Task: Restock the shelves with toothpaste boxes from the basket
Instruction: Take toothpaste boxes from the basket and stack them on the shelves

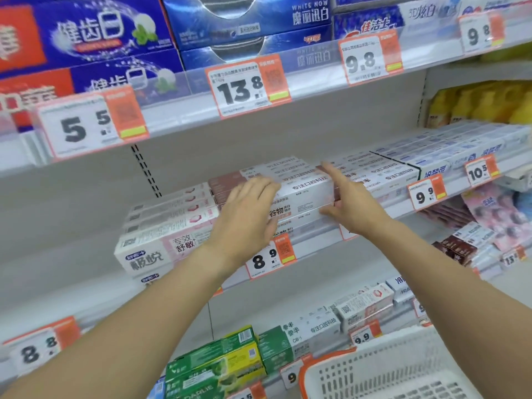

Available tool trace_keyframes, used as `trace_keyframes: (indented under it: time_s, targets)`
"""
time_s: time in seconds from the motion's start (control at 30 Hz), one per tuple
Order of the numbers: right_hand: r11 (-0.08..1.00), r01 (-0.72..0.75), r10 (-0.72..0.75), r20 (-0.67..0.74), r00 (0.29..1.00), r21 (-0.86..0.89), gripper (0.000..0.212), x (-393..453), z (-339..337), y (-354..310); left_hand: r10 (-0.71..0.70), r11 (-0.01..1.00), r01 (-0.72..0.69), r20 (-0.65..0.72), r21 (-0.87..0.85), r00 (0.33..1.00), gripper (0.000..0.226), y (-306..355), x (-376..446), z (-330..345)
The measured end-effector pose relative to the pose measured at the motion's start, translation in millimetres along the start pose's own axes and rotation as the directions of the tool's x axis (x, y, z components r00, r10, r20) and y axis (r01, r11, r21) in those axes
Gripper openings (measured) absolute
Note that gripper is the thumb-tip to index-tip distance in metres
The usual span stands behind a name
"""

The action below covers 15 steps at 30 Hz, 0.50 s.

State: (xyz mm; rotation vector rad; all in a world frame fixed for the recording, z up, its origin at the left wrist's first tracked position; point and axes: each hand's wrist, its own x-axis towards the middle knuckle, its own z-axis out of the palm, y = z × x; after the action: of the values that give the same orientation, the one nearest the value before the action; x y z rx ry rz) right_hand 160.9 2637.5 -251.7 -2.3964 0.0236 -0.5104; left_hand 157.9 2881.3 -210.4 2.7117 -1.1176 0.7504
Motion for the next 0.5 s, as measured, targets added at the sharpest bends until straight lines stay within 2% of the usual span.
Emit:
trace_keyframes:
  time_s: [0.07, 0.13, 0.17, 0.2, 0.23, 0.27, 0.3, 0.33, 0.37, 0.4, 0.43, 0.5]
  targets:
    - [0.999, 0.002, 0.008, -0.223, 0.975, 0.045, 0.086, -21.1, 10.0, -10.6, 0.009, 0.997, -0.021, -0.15, -0.077, 0.989, 0.038, -2.7, -27.7, -9.0]
    - [0.995, 0.097, -0.074, -0.428, 0.901, 0.032, 0.061, -56.5, 26.5, -26.4, -0.003, 0.992, -0.02, -0.179, -0.125, 0.984, 0.024, -2.1, -62.8, -18.1]
    - [0.991, 0.136, -0.115, -0.452, 0.885, 0.015, 0.046, -75.2, 36.4, -37.2, -0.027, 0.988, 0.005, -0.144, -0.151, 0.989, 0.019, -1.4, -82.0, -23.1]
    - [0.989, 0.149, -0.131, -0.409, 0.903, 0.014, 0.034, -92.6, 47.0, -49.6, -0.059, 0.984, 0.046, -0.076, -0.17, 0.995, 0.017, -2.1, -102.9, -25.9]
    - [0.99, 0.138, -0.124, -0.296, 0.947, 0.027, 0.025, -108.6, 57.7, -63.5, -0.096, 0.98, 0.097, 0.016, -0.176, 0.995, 0.015, -2.5, -124.6, -29.1]
    - [0.993, 0.107, -0.101, -0.113, 0.988, 0.047, 0.019, -123.1, 68.6, -78.7, -0.139, 0.97, 0.16, 0.124, -0.181, 0.983, 0.015, -3.6, -147.4, -32.1]
    - [0.996, 0.067, -0.073, 0.139, 0.988, 0.053, 0.019, -136.9, 80.0, -97.4, -0.192, 0.95, 0.24, 0.233, -0.201, 0.953, 0.015, -5.9, -171.9, -34.9]
    - [0.999, 0.047, -0.053, 0.398, 0.916, 0.023, 0.024, -149.7, 93.6, -117.2, -0.242, 0.915, 0.33, 0.338, -0.231, 0.909, 0.015, -9.3, -197.9, -38.2]
    - [0.996, 0.083, -0.043, 0.594, 0.803, -0.04, 0.032, -162.2, 108.0, -136.3, -0.28, 0.877, 0.41, 0.428, -0.25, 0.859, 0.014, -13.9, -224.3, -40.9]
    - [0.983, 0.158, -0.047, 0.712, 0.7, -0.091, 0.037, -176.0, 123.9, -154.9, -0.309, 0.849, 0.471, 0.496, -0.242, 0.811, 0.015, -20.2, -251.8, -44.1]
    - [0.963, 0.242, -0.07, 0.767, 0.638, -0.114, 0.039, -190.1, 141.2, -172.9, -0.341, 0.832, 0.515, 0.542, -0.206, 0.768, 0.016, -28.5, -280.3, -47.3]
    - [0.941, 0.326, -0.135, 0.786, 0.604, -0.089, 0.038, -216.4, 171.8, -206.6, -0.427, 0.795, 0.595, 0.587, -0.12, 0.688, 0.02, -49.9, -334.7, -57.3]
